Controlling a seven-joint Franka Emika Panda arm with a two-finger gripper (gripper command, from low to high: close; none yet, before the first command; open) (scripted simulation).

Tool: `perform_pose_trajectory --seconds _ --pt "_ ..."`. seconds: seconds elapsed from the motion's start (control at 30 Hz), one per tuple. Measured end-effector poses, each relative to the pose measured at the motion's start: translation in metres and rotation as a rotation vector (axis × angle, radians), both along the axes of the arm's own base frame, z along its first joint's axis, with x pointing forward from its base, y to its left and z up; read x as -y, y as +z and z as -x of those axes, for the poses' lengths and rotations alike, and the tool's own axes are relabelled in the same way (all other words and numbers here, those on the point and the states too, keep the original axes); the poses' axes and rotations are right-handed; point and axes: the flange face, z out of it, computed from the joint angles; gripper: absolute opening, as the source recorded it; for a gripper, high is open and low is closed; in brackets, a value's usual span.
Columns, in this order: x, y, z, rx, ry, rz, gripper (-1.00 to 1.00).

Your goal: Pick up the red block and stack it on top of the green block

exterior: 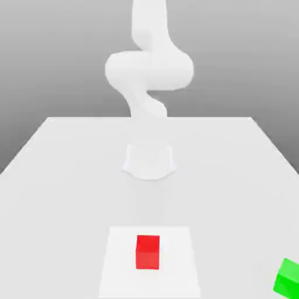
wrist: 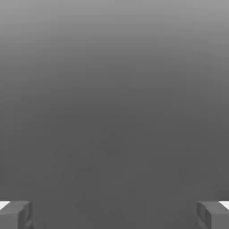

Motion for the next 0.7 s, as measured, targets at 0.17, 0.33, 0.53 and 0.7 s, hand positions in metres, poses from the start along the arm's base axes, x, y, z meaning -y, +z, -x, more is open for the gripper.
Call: perform_pose_trajectory --seconds 0.17,0.33,0.53,0.7 --pt "0.001 -0.11 -0.053 -0.175 -0.007 -0.002 0.0" --pt "0.002 -0.222 -0.075 -0.343 -0.013 -0.004 0.0" --pt "0.003 -0.352 -0.064 -0.546 -0.021 -0.008 0.0" --pt "0.003 -0.447 -0.032 -0.698 -0.026 -0.011 0.0"
